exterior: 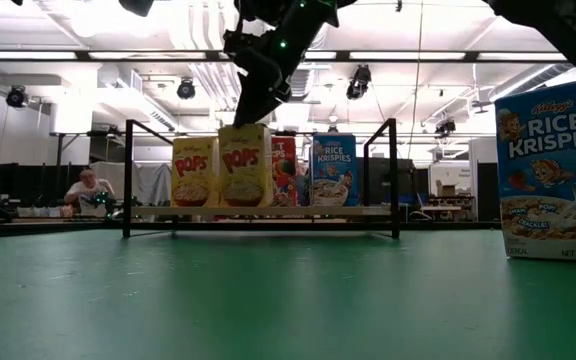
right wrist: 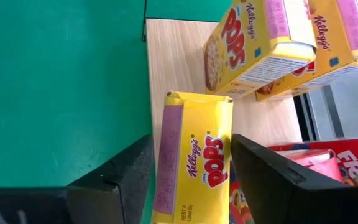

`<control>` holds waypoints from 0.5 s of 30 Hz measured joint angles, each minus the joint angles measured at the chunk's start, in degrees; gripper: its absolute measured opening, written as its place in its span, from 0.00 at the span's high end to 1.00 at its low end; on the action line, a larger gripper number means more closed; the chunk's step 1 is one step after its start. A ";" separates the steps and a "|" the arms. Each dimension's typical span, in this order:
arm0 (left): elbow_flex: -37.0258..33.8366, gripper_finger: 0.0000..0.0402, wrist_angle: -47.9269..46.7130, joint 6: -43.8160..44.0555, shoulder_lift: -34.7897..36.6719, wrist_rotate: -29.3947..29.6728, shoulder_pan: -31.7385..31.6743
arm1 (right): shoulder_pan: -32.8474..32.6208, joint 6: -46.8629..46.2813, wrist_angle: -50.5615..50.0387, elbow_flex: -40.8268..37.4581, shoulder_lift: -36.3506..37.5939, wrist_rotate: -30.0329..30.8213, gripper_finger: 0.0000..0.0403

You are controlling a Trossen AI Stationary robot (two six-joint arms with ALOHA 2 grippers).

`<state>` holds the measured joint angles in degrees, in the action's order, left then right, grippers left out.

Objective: Stack cereal on shelf
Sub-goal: Put the yellow cereal box on the shelf aligned with the other yellow cereal boxes

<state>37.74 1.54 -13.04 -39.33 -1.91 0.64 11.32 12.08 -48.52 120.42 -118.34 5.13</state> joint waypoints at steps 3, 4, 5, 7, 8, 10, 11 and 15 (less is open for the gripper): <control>0.00 0.79 0.00 0.00 0.00 0.00 0.00 | 0.08 0.05 -0.12 1.02 0.00 0.00 0.49; 0.00 0.79 0.00 0.00 0.00 0.00 0.00 | 0.08 -0.04 -0.31 1.60 0.00 0.02 0.49; 0.00 0.79 -0.02 0.00 0.00 0.01 0.00 | 0.08 -0.13 -0.59 2.32 0.00 0.02 0.48; 0.00 0.79 -0.09 -0.07 0.00 0.00 0.00 | 0.06 -0.50 -1.55 4.10 0.00 0.00 0.48; 0.00 0.79 -0.12 -0.22 0.00 0.00 0.00 | -0.04 -0.63 -2.22 5.10 0.03 0.03 0.48; 0.00 0.79 -0.14 -0.28 0.00 0.00 0.01 | -0.24 -0.98 -3.69 7.21 0.33 0.02 0.49; 0.00 0.79 -0.18 -0.29 0.00 0.00 0.00 | -0.29 -1.40 -4.87 8.41 0.45 0.00 0.49; 0.00 0.79 -0.39 -0.28 0.00 0.00 0.00 | -0.32 -3.52 -12.26 13.30 0.70 -0.02 0.53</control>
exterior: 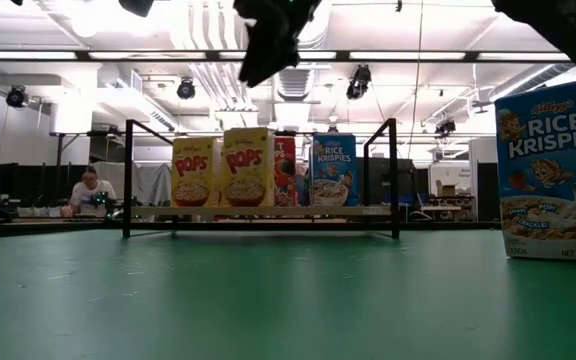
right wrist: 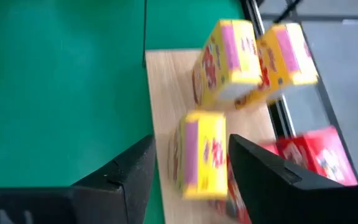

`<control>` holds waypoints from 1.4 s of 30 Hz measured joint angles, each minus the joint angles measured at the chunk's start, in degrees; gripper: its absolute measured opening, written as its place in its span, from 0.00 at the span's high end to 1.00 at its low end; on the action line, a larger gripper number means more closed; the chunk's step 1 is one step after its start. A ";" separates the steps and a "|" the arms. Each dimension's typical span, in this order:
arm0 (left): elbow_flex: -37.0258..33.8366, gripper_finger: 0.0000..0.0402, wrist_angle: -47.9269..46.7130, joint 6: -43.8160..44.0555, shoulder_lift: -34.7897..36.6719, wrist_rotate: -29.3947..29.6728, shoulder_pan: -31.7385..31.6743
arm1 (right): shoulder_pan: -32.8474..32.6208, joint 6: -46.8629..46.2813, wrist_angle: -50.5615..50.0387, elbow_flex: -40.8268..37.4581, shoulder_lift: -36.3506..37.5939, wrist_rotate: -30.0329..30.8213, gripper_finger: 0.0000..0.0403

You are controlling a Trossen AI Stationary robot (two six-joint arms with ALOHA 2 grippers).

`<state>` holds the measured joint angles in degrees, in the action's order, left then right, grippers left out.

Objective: Stack cereal on shelf
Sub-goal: Put the yellow cereal box on the shelf aligned with the other yellow cereal boxes

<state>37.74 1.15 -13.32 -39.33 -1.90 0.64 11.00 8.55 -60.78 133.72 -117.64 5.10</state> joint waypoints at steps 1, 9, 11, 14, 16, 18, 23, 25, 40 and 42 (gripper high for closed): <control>0.00 0.79 -0.12 0.00 0.00 0.00 0.00 | 0.02 -0.15 -1.95 0.58 0.05 0.02 0.54; 0.00 0.79 -0.76 0.00 0.00 -0.01 0.00 | 0.66 -2.58 -10.11 -1.62 -1.08 0.25 0.83; 0.00 0.79 -0.84 0.00 -0.02 -0.01 0.00 | 0.81 -2.59 -10.39 -3.52 -1.36 0.99 0.91; 0.00 0.79 -0.87 -0.19 0.00 -0.01 0.02 | 1.12 -2.40 -7.55 -6.82 -1.38 3.36 0.97; 0.00 0.79 -0.88 -0.43 0.00 -0.01 0.00 | 1.42 -2.12 -6.28 -8.32 -1.38 5.44 0.97; 0.00 0.79 -0.88 -0.50 0.00 -0.01 0.00 | 1.78 -1.66 -4.39 -9.48 -1.41 6.50 0.97; 0.00 0.79 -0.86 -0.52 0.00 -0.01 0.00 | 2.40 -0.06 -0.61 -10.74 -1.42 7.02 0.97; 0.00 0.79 -0.86 -0.64 0.00 0.00 0.00 | 2.44 0.54 0.30 -10.88 -1.42 7.01 0.97; 0.00 0.79 -0.86 -1.20 -0.02 -0.01 0.00 | 2.44 3.55 7.15 -11.09 -1.47 6.92 0.97; 0.00 0.79 -0.86 -1.20 -0.02 -0.01 0.00 | 2.44 3.86 8.16 -11.14 -1.49 6.76 0.97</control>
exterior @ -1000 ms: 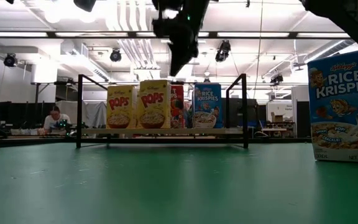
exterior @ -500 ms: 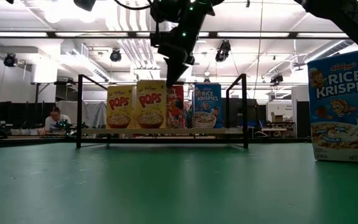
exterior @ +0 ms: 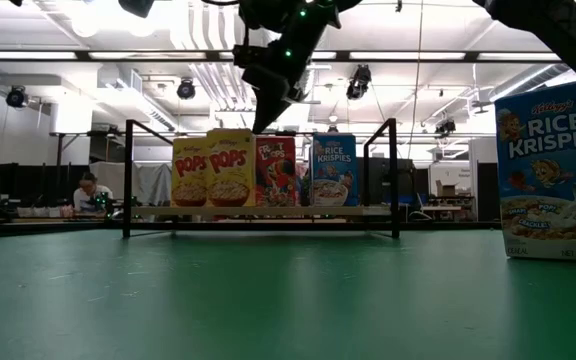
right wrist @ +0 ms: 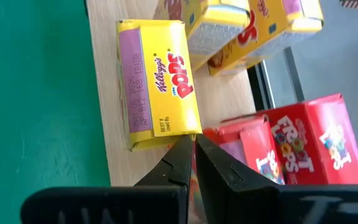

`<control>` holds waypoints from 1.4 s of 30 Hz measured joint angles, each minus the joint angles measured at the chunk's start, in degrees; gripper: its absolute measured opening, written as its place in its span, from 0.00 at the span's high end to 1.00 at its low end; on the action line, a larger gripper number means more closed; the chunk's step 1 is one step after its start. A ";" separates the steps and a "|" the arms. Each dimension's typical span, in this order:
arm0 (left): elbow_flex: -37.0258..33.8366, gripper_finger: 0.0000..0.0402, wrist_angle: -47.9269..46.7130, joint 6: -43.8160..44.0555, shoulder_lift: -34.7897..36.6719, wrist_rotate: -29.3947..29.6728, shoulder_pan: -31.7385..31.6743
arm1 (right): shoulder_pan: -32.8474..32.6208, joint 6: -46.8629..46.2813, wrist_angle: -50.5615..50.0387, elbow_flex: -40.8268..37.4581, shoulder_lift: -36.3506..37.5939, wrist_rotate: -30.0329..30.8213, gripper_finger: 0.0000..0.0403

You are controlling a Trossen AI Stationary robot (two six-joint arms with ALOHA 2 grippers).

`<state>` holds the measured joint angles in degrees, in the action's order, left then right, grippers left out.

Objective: Stack cereal on shelf
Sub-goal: Put the yellow cereal box on the shelf aligned with the other yellow cereal boxes

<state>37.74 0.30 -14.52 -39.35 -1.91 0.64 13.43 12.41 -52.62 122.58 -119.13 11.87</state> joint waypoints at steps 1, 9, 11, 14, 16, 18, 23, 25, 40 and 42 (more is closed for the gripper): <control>0.00 0.79 0.00 0.01 0.00 0.02 0.00 | 0.00 0.26 0.38 -0.01 -0.01 -0.23 0.97; 0.00 0.79 0.00 0.02 0.01 0.00 0.00 | 0.00 1.39 4.29 -0.24 -0.26 -0.27 0.97; 0.00 0.79 0.01 0.01 0.00 0.00 0.01 | -0.02 1.76 5.36 -0.52 -0.26 -0.27 0.97; 0.00 0.79 0.00 0.00 0.00 0.00 0.00 | -0.02 1.76 5.73 -0.61 -0.26 -0.29 0.97; 0.00 0.79 0.01 0.01 0.01 0.00 0.02 | -0.04 1.96 6.36 -0.62 -0.26 -0.31 0.97; 0.00 0.79 0.02 0.00 0.00 0.00 0.01 | -0.06 2.76 6.70 -0.68 -0.26 -0.30 0.97; 0.00 0.79 0.01 0.00 0.02 0.00 0.02 | -0.17 3.00 4.59 1.51 -0.26 -0.25 0.97; 0.00 0.79 -0.10 0.00 0.00 0.00 0.00 | -0.17 2.73 1.79 3.03 -0.22 -0.25 0.97; 0.00 0.79 -0.39 0.00 0.00 0.00 0.02 | -0.84 3.93 -1.41 3.63 -3.72 -0.27 0.97; 0.00 0.79 -0.37 0.00 0.02 0.00 0.00 | -1.40 5.06 0.27 3.63 -4.32 -0.27 0.97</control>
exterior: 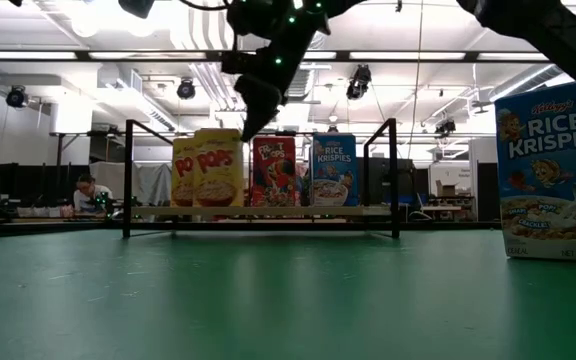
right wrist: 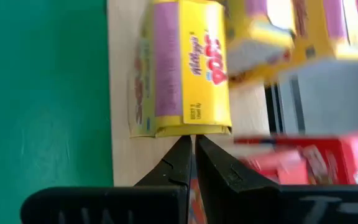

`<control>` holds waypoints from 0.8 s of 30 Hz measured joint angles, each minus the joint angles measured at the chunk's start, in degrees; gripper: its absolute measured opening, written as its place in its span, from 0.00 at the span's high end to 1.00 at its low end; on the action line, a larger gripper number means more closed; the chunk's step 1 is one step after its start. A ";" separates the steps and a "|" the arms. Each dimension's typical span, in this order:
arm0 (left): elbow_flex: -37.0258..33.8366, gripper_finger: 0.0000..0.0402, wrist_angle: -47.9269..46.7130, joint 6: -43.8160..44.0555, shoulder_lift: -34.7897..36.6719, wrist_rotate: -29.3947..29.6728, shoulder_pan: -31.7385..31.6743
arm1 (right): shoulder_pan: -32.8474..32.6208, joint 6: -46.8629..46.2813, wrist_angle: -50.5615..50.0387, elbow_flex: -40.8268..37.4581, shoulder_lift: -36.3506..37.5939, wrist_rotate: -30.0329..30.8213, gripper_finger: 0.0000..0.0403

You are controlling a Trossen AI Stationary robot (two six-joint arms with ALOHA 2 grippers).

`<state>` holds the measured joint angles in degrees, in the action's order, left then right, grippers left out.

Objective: Stack cereal on shelf
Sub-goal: Put the yellow cereal box on the shelf aligned with the other yellow cereal boxes

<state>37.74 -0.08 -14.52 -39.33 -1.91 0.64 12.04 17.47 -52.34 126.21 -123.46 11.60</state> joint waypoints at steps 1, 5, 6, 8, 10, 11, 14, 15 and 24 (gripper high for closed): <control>0.00 0.79 -0.02 0.00 -0.01 0.00 0.01 | -0.20 0.29 1.07 0.00 -0.25 -0.01 0.97; 0.00 0.79 -0.02 0.00 -0.02 0.00 0.00 | -0.75 0.66 4.06 0.00 -0.70 0.00 0.97; 0.00 0.79 -0.02 0.00 -0.02 0.00 0.02 | -0.77 0.59 4.81 0.00 -0.70 0.02 0.97; 0.00 0.79 -0.02 0.00 -0.02 0.00 0.02 | -0.68 0.57 6.10 0.00 -0.70 0.45 0.97; 0.00 0.79 -0.02 -0.01 -0.02 0.00 0.01 | -0.61 0.59 7.36 0.00 -0.70 0.46 0.97; 0.00 0.79 -0.02 -0.02 -0.02 0.00 0.02 | -0.56 0.62 8.02 0.00 -0.70 0.48 0.97; 0.00 0.79 -0.02 -0.02 -0.02 0.00 0.02 | -0.60 0.85 9.48 0.00 -0.70 0.46 0.97; 0.00 0.79 -0.02 -0.02 -0.02 0.00 0.02 | -0.64 1.12 9.73 0.00 -0.70 0.44 0.97; 0.00 0.79 -0.04 -0.24 -0.02 0.00 0.02 | -0.64 2.58 9.43 0.00 -0.43 2.03 0.97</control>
<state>37.74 -0.12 -14.77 -39.35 -1.91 0.67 11.40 20.05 -42.91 126.21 -123.88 13.63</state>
